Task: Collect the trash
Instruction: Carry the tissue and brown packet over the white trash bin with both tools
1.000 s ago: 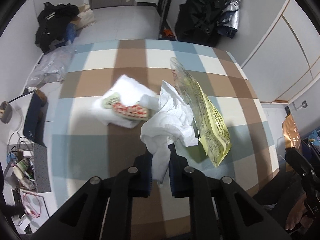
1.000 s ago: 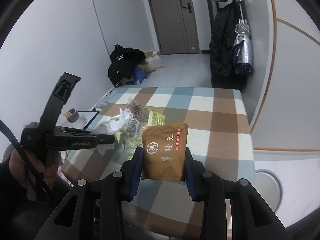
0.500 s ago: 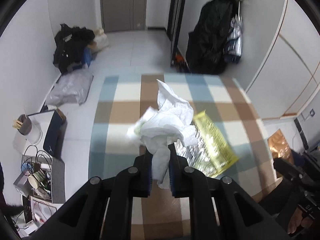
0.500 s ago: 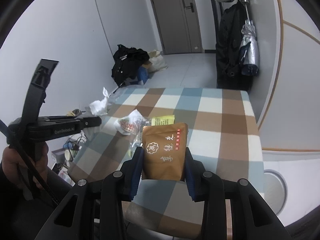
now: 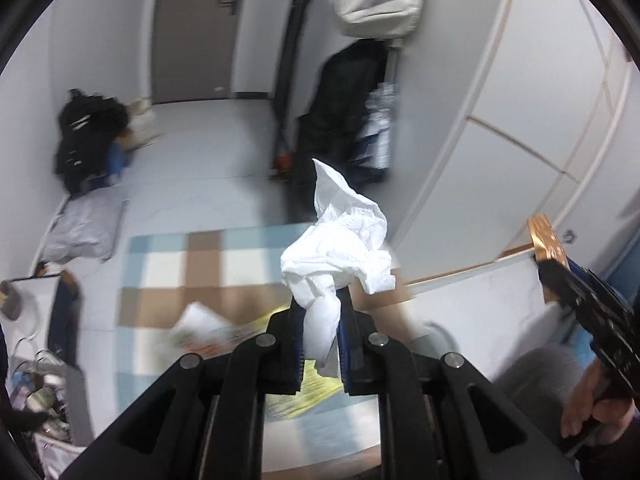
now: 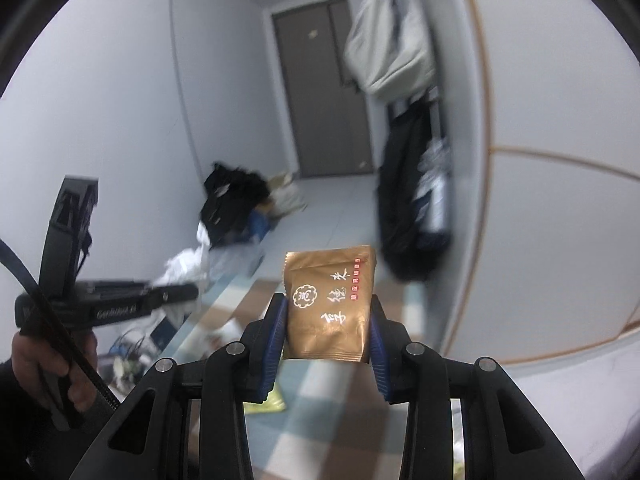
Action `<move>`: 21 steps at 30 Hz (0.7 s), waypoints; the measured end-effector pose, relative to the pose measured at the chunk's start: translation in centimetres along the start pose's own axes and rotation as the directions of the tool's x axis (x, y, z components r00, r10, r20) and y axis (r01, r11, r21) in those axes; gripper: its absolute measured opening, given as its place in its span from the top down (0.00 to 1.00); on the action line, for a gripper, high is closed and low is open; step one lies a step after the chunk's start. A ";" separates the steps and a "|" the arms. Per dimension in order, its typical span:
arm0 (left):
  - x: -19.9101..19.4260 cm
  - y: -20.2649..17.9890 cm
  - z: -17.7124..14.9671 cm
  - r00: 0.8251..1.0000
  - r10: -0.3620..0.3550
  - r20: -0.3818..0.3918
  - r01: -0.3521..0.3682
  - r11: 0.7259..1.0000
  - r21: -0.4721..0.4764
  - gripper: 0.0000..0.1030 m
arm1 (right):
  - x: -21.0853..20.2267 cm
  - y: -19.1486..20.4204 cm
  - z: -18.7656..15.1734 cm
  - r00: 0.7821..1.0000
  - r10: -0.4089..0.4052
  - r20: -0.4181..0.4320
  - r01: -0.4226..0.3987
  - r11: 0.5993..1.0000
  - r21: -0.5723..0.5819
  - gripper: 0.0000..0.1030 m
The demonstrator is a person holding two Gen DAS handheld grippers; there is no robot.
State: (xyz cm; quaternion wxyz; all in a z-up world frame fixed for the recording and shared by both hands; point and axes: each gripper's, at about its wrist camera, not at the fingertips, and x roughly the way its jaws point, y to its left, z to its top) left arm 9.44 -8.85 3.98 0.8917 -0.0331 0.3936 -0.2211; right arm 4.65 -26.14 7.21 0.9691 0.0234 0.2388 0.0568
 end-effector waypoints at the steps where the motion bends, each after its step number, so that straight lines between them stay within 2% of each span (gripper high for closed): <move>1: 0.3 -1.2 0.5 1.000 -0.021 -0.001 0.021 1.000 0.018 0.91 | -0.7 -0.9 0.5 1.000 -0.017 0.014 0.017 1.000 0.009 0.64; 6: 2.1 -5.7 1.7 0.994 -0.107 -0.035 0.109 0.991 0.072 0.91 | -3.5 -6.0 1.4 0.993 -0.113 0.037 0.111 0.992 0.057 0.64; 11: 5.0 -10.2 2.1 0.981 -0.171 -0.096 0.182 0.975 0.128 0.91 | -5.2 -11.3 0.3 0.979 -0.204 0.008 0.201 0.972 0.121 0.64; 16: 8.0 -14.0 1.7 0.962 -0.209 -0.177 0.241 0.954 0.180 0.91 | -6.0 -16.4 -1.7 0.963 -0.265 -0.038 0.267 0.941 0.208 0.64; 21: 11.5 -17.3 0.9 0.942 -0.216 -0.255 0.275 0.936 0.220 0.91 | -5.7 -21.6 -4.1 0.950 -0.296 -0.100 0.312 0.907 0.284 0.64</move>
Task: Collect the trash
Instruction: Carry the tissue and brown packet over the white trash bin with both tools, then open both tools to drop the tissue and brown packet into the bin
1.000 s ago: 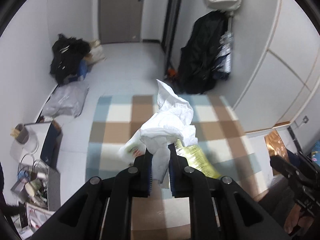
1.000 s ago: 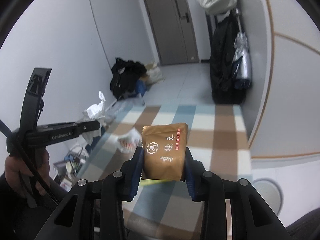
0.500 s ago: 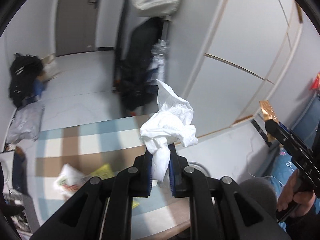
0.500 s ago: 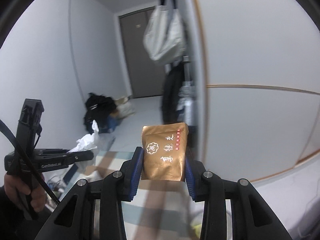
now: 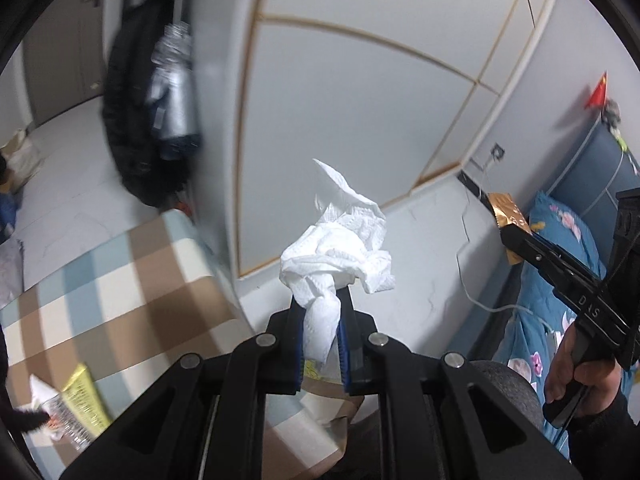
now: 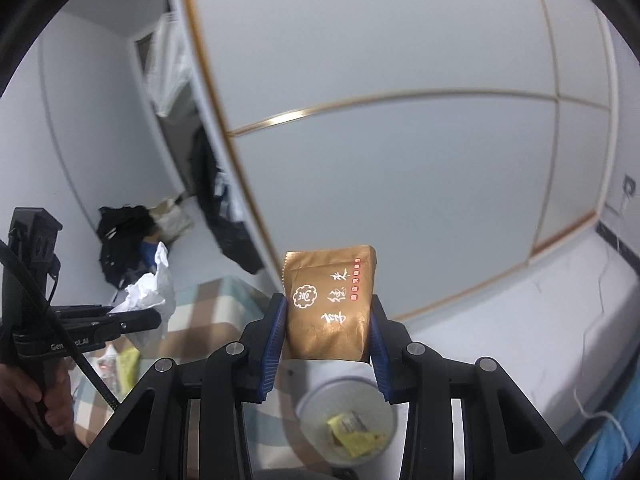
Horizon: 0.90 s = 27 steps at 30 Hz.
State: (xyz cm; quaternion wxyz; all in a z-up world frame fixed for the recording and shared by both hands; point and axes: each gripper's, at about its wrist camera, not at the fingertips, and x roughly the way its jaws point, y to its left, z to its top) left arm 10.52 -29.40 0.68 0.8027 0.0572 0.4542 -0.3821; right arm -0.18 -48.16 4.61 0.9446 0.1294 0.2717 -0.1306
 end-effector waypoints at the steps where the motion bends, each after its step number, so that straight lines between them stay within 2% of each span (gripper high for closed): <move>1: 0.6 -0.4 0.2 1.000 -0.003 -0.010 0.004 1.000 0.004 0.91 | 0.5 -0.8 -0.2 1.000 -0.005 -0.012 0.006 1.000 0.015 0.64; 6: 4.4 -1.7 0.5 0.996 -0.023 -0.090 0.025 1.000 0.017 0.91 | 3.4 -4.6 -1.9 0.997 -0.024 -0.076 0.030 0.997 0.076 0.64; 10: 7.5 -2.2 0.4 0.986 -0.023 -0.167 0.027 0.999 0.025 0.91 | 6.1 -6.8 -3.4 0.991 -0.018 -0.132 0.036 0.991 0.132 0.64; 14: 10.6 -2.6 -0.4 0.961 0.015 -0.276 -0.003 0.999 0.042 0.91 | 9.0 -8.1 -5.0 0.982 0.002 -0.189 0.031 0.985 0.167 0.64; 17: 12.8 -2.5 -1.2 0.935 0.020 -0.354 -0.010 1.000 0.029 0.91 | 11.1 -8.8 -6.4 0.971 0.017 -0.238 0.026 0.984 0.178 0.64; 22: 15.1 -2.6 -2.0 0.903 0.028 -0.429 -0.020 1.000 0.023 0.91 | 13.6 -9.7 -8.7 0.953 0.060 -0.298 0.003 0.979 0.206 0.64; 27: 17.9 -3.7 -2.3 0.867 0.041 -0.497 -0.021 0.999 0.046 0.91 | 17.7 -10.0 -11.5 0.912 0.103 -0.398 -0.010 0.974 0.227 0.64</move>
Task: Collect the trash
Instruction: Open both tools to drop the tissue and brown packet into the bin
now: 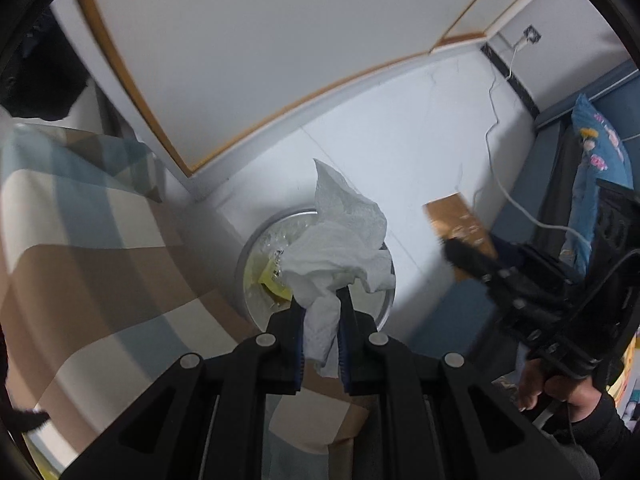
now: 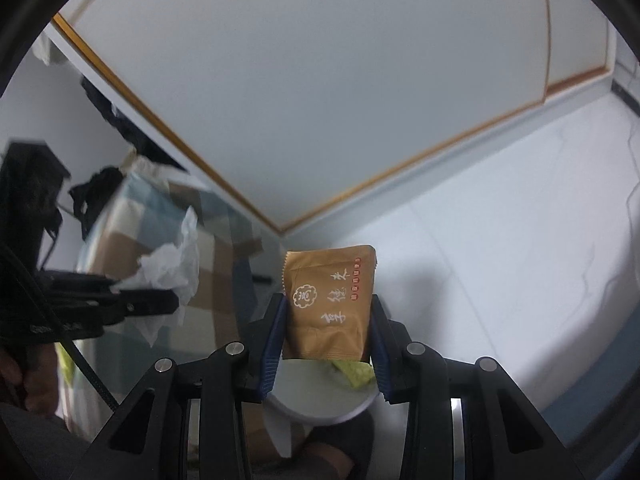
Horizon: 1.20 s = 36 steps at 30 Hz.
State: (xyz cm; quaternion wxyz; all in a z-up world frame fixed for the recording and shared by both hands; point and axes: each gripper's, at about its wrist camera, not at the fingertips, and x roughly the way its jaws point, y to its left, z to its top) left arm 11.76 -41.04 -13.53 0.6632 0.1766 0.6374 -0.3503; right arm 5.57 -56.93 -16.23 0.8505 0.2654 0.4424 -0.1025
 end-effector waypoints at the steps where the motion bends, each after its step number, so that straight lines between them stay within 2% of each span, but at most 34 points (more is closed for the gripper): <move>1: 0.1 0.1 0.4 1.000 0.002 -0.004 -0.002 1.000 -0.001 0.91 | 0.8 -0.1 -0.3 1.000 0.007 -0.023 -0.007 1.000 0.008 0.64; 6: 1.0 0.7 0.8 0.998 -0.034 -0.049 0.033 0.999 -0.028 0.91 | 5.2 -1.1 -2.3 0.986 0.090 -0.143 -0.076 0.992 0.101 0.63; 10: 1.6 1.0 1.1 0.997 -0.034 -0.071 0.031 0.999 -0.032 0.91 | 8.1 -1.3 -3.5 0.972 0.097 -0.213 -0.076 0.991 0.107 0.62; 16: 2.7 1.6 1.2 0.994 -0.035 -0.103 0.029 0.998 -0.053 0.91 | 9.9 -1.1 -3.9 0.963 0.076 -0.258 -0.061 0.996 0.065 0.59; 24: 3.6 1.5 1.5 0.990 -0.036 -0.136 0.027 0.997 -0.067 0.91 | 9.9 -0.7 -3.9 0.966 0.066 -0.251 -0.065 0.998 0.012 0.51; 30: 4.1 1.6 1.5 0.986 -0.024 -0.168 0.010 0.997 -0.080 0.91 | 8.0 -1.8 -4.2 0.973 0.046 -0.225 -0.037 0.998 0.043 0.51; 36: 5.3 0.2 1.6 0.974 -0.022 -0.227 0.014 0.999 -0.038 0.91 | 5.2 -3.5 -3.9 0.985 0.002 -0.174 0.014 0.996 0.092 0.47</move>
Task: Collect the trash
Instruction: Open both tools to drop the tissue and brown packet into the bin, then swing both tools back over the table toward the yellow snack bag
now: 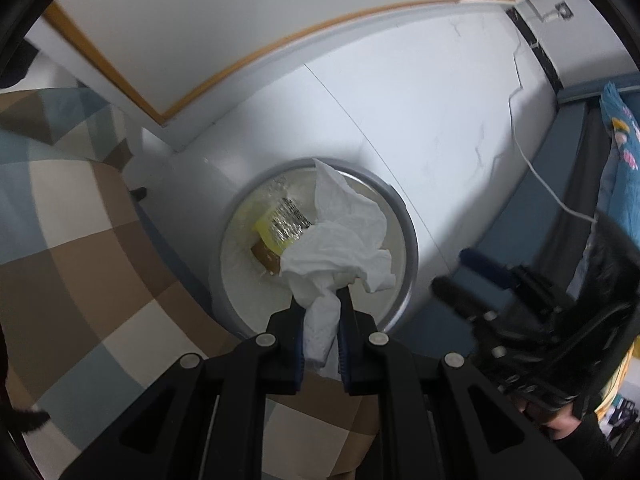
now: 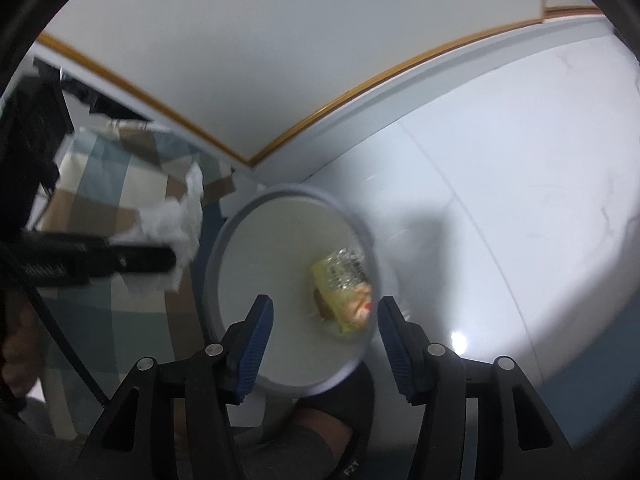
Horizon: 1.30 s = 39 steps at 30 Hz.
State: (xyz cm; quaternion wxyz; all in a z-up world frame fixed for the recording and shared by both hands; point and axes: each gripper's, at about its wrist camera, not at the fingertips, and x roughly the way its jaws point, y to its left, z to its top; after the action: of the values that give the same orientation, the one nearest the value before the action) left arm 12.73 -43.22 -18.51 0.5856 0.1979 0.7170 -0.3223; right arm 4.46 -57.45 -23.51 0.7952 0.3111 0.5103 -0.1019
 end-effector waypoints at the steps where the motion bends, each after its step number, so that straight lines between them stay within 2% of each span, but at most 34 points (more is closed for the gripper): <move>1: 0.4 -0.1 0.1 1.000 0.006 -0.015 -0.006 1.000 0.002 0.91 | -0.4 -0.3 0.1 1.000 -0.007 0.010 0.006 1.000 0.014 0.46; 6: 1.8 -0.2 0.3 0.997 0.014 -0.074 -0.015 1.000 -0.004 0.89 | -1.5 -1.5 0.5 0.998 -0.038 0.051 0.035 0.998 0.053 0.44; 9: 2.5 0.0 0.6 0.995 0.041 -0.093 -0.042 0.999 -0.001 0.78 | -1.8 -1.8 0.5 0.997 -0.040 0.065 0.036 0.997 0.071 0.41; 11: 2.7 0.1 0.6 0.994 0.040 -0.098 -0.040 0.999 -0.002 0.58 | -1.5 -1.6 0.3 0.997 -0.033 0.067 0.028 0.997 0.070 0.41; 13: 2.6 0.1 0.7 0.995 0.046 -0.092 -0.047 0.999 -0.005 0.47 | -1.3 -1.4 0.3 0.997 -0.026 0.069 0.021 0.998 0.066 0.41; 18: 2.5 0.4 0.8 0.994 0.064 -0.084 -0.065 0.998 -0.010 0.47 | -1.1 -1.3 0.2 0.998 -0.017 0.066 0.013 0.998 0.069 0.41; 21: 1.9 0.2 0.5 0.994 0.102 -0.049 -0.102 0.995 0.005 0.46 | -1.2 -1.3 0.2 0.998 -0.018 0.062 0.013 0.998 0.069 0.41; 27: 0.2 0.3 -0.2 0.991 0.132 0.021 -0.132 0.991 -0.016 0.46 | -1.8 -1.6 0.0 0.998 0.013 0.062 -0.019 0.995 0.101 0.30; 31: -1.7 0.3 -0.7 0.990 0.113 0.088 -0.110 0.993 -0.040 0.46 | -3.1 -1.3 0.2 0.996 0.033 0.086 -0.042 0.994 0.099 0.25; 36: -4.6 -0.4 -1.4 0.974 0.121 0.194 -0.115 0.993 -0.038 0.46 | -5.2 -0.8 0.6 0.990 0.050 0.128 -0.065 0.991 0.118 0.16; 39: -6.6 -0.8 -2.2 0.957 0.123 0.264 -0.117 0.992 -0.035 0.46 | -7.0 -0.1 0.8 0.985 0.049 0.164 -0.068 0.991 0.114 0.14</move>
State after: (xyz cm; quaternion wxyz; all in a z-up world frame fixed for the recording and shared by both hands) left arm 12.21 -41.68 -11.67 0.6969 0.1903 0.6216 -0.3029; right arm 1.79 -59.06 -17.18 0.8164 0.3637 0.4282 -0.1336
